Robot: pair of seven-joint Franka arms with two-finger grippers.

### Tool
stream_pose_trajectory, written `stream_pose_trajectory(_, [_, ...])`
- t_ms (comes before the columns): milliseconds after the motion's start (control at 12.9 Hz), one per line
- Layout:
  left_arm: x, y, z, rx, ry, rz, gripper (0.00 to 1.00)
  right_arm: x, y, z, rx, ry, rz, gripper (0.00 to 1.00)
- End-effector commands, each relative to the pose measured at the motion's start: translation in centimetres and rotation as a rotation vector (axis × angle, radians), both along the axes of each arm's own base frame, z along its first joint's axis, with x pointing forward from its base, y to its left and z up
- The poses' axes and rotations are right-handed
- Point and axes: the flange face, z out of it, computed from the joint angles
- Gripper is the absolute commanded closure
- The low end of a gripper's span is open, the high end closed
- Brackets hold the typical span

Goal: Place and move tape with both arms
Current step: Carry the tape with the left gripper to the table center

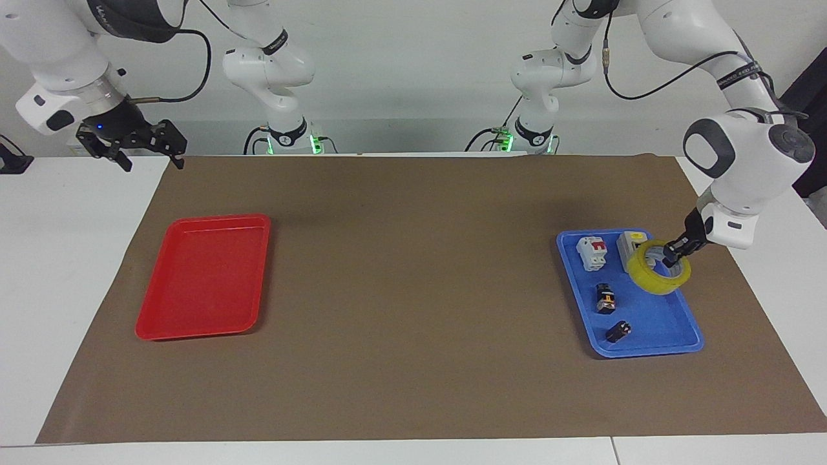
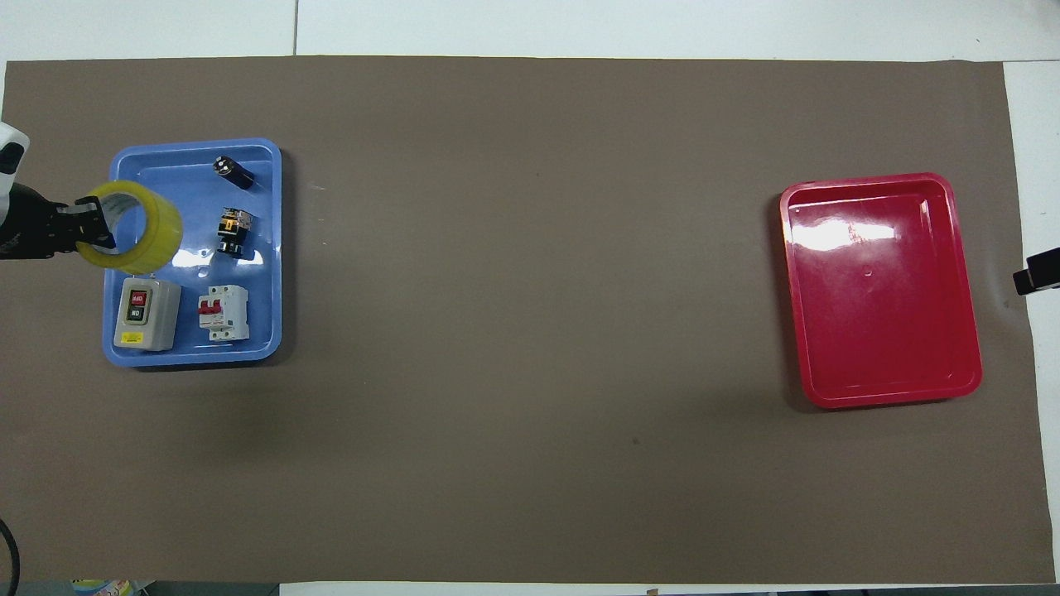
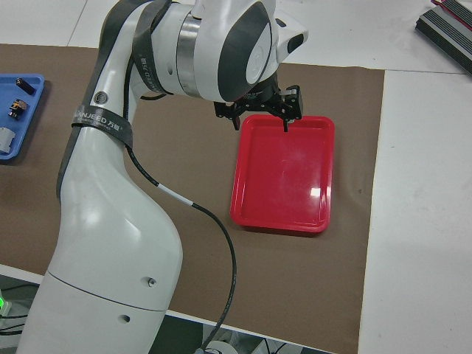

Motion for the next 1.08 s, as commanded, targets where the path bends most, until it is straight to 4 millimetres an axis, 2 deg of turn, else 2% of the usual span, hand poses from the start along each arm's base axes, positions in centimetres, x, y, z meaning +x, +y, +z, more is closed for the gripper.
stream_pose_trajectory(0, [-0.7,-6.8,-1.1,0.010,0.012,-0.051,1.00,-0.1,-0.2,0.2,0.000,-0.015,0.014,0.00])
stream_pose_trajectory(155, [-1.5,-15.1,-3.2,0.074,-0.009,-0.062,1.00,-0.1,-0.2,0.2,0.000,-0.015,0.014,0.00])
stream_pose_trajectory(464, [-4.5,-28.5,-6.2,0.075,-0.072,-0.019,1.00,-0.1,-0.3,0.2,0.001,-0.015,0.016,0.00])
stream_pose_trajectory(696, [-7.0,-37.1,-7.4,0.048,-0.109,-0.023,1.00,-0.1,-0.2,0.2,0.001,-0.015,0.016,0.00])
stream_pose_trajectory(773, [-7.0,-39.1,-8.0,0.044,-0.112,-0.007,1.00,-0.1,-0.2,0.2,0.001,-0.015,0.016,0.00])
stream_pose_trajectory(928, [-7.9,-44.5,-9.3,0.035,-0.124,0.005,1.00,-0.1,-0.3,0.2,0.001,-0.015,0.014,0.00])
stream_pose_trajectory(1006, [-8.4,-46.2,-9.6,0.030,-0.127,-0.010,1.00,-0.1,-0.4,0.2,0.001,-0.015,0.013,0.00])
